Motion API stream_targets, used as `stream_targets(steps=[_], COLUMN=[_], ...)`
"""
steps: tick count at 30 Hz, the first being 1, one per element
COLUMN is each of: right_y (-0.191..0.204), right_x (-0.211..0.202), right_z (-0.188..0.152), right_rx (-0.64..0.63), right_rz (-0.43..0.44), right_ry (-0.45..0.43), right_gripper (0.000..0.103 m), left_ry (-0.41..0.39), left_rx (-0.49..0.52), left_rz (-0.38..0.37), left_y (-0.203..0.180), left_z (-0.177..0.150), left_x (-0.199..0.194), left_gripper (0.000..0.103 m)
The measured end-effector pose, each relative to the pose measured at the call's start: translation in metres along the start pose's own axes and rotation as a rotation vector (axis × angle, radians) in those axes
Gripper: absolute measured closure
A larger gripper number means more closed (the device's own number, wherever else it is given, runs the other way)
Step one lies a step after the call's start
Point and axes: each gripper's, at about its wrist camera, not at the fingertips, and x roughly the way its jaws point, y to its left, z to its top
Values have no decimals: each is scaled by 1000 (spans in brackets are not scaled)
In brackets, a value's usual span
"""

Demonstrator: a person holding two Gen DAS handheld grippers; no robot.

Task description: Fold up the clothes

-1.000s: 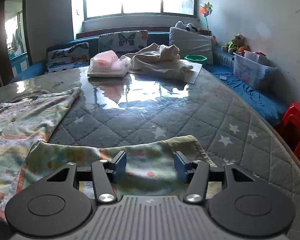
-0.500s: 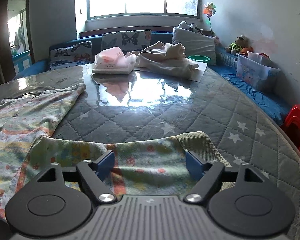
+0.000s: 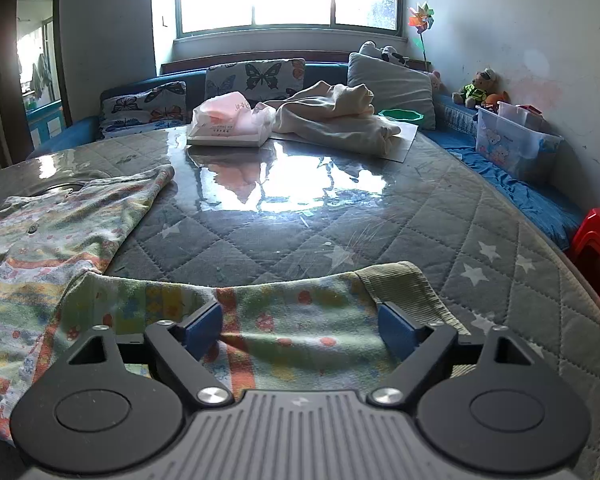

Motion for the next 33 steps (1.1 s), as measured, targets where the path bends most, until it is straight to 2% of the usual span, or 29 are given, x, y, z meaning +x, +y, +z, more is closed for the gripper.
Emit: stream_targets(steps=[1,9,12,15,20,23,28,33], right_y=[0,4,4,4,3,3,3,3], right_x=[1,4,4,4,3,3,3,3], right_z=[0,0,0,0,0,0,0,0], right_rx=[-2,-21,-21,-22,-23,-23,-22,-22], right_rz=[3,15,15,15,15,15,16,16], right_ry=[3,21,21,21,21,21,21,21], right_gripper=[2,0,0,0,0,0,0,0], left_ry=[8,93,95,91,124,130,135,166], left_rx=[-4,-28,-24,-4,60,136,221,248], left_rz=[31,166,151,51,-255,-394,-530,-527], left_y=[6,34,31,11,-47,-86,-132,-145], left_z=[-2,-15,-16,-12,-10,-18,-29,-36], left_x=[0,12,6,-4,-16,-22,-21,-4], left_gripper=[97,100,99,97,92,92,92,92])
